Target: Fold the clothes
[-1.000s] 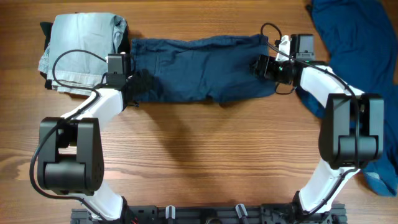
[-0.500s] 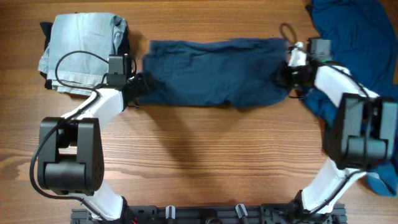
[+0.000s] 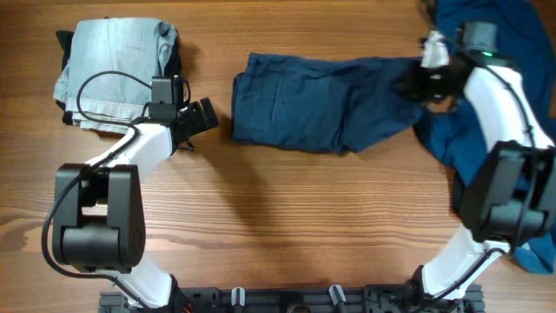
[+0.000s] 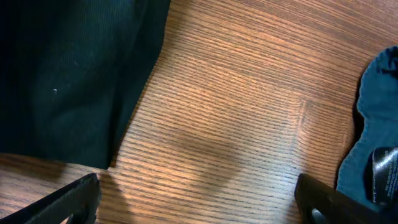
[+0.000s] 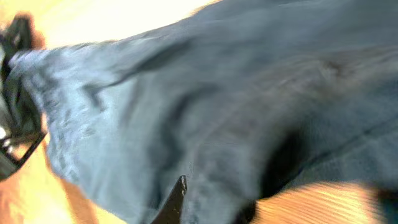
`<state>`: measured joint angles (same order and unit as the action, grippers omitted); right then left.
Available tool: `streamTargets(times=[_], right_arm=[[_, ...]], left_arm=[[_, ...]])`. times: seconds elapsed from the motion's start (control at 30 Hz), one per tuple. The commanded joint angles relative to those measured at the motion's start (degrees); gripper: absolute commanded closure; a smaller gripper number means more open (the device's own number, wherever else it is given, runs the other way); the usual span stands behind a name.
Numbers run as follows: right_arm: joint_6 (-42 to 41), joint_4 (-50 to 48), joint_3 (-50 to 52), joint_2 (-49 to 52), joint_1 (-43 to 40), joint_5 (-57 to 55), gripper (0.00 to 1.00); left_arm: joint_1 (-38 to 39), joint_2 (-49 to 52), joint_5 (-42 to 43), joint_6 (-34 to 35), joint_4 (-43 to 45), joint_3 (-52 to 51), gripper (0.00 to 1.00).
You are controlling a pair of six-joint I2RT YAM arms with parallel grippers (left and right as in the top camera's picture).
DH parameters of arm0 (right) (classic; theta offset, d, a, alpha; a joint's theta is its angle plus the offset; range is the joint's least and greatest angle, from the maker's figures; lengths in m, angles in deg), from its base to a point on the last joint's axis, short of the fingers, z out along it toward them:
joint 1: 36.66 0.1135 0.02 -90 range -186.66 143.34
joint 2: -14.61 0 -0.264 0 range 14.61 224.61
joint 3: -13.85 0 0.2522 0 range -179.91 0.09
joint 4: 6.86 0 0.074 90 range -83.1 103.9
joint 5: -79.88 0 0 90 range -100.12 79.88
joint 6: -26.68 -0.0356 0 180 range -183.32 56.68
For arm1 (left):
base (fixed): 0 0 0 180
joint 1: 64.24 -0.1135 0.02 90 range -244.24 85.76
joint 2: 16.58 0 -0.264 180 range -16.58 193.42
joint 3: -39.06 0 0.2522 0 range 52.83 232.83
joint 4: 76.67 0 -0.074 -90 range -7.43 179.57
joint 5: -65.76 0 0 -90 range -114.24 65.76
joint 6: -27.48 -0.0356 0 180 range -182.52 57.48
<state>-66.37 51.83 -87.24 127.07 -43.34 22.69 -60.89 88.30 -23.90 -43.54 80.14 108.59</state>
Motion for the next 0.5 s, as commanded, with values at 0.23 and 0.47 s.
streamTargets(times=[0.23,0.47], right_arm=[[-8.98,-12.9,-0.92,-1.31,29.79,-6.71,0.96],[-10.38,-12.09,-0.96,-2.16,28.39,-7.26,0.96]], left_arm=[[-0.2,-0.94,0.28,-0.28,0.92,-0.15,0.0],[-0.2,-0.94,1.84,-0.31,1.09,-0.15,0.2]])
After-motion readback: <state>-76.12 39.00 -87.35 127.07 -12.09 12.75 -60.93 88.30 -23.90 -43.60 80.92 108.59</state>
